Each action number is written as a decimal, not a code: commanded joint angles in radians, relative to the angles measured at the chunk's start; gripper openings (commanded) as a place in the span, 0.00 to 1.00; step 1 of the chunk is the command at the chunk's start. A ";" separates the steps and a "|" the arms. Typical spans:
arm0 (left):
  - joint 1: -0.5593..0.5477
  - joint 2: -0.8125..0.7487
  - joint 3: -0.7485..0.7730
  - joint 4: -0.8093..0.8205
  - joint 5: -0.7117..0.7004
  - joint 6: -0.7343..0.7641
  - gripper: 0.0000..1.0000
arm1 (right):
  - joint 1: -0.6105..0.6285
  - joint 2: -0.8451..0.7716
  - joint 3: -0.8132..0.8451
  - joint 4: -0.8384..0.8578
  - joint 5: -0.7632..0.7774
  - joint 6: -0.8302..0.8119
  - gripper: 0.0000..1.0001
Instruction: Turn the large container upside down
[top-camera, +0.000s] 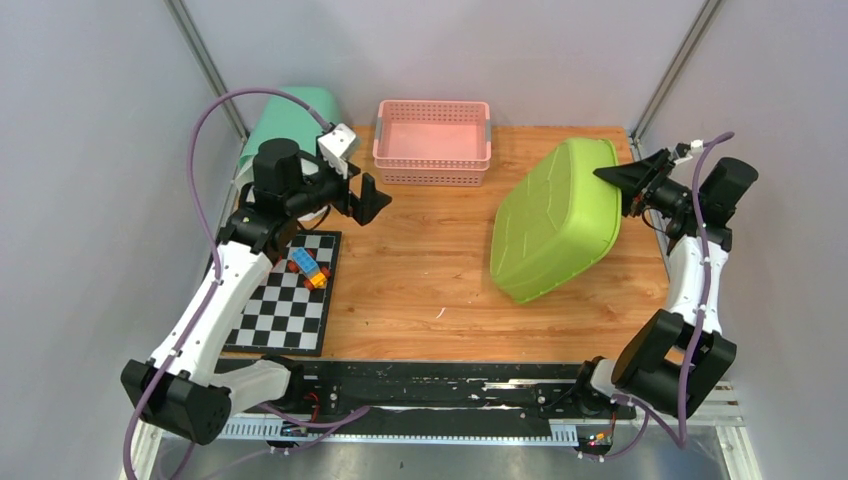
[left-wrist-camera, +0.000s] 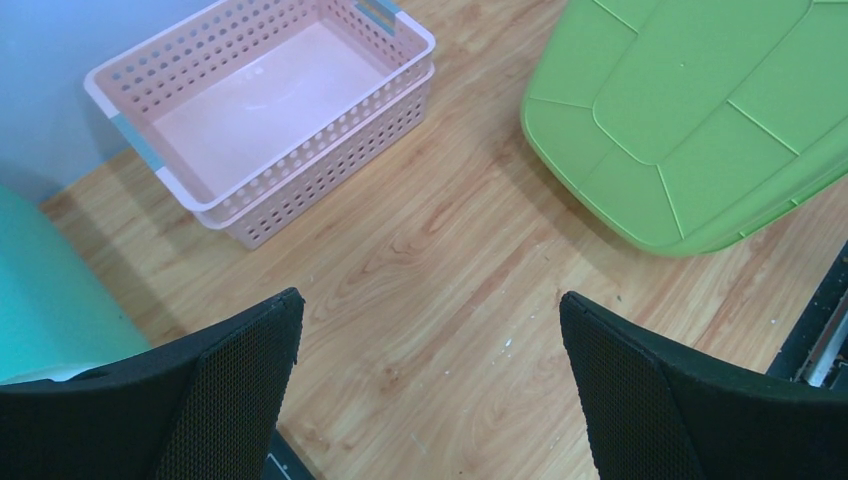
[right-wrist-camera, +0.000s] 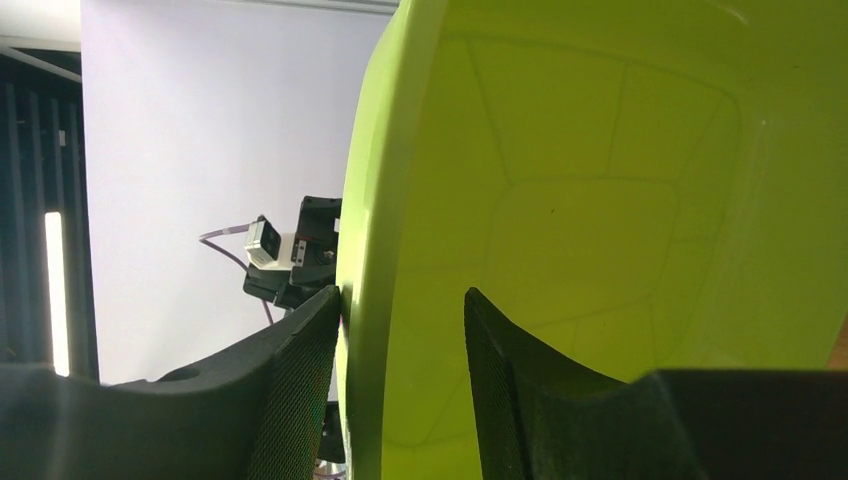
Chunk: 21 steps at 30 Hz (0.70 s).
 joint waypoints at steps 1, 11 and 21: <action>-0.047 0.040 0.017 0.031 -0.040 -0.002 1.00 | -0.034 0.016 0.007 -0.037 -0.022 -0.037 0.51; -0.119 0.082 0.036 0.012 -0.089 0.030 1.00 | -0.048 -0.012 0.011 -0.023 -0.048 -0.012 0.63; -0.133 0.086 0.042 -0.001 -0.098 0.041 1.00 | -0.050 0.011 0.088 -0.172 -0.056 -0.121 0.74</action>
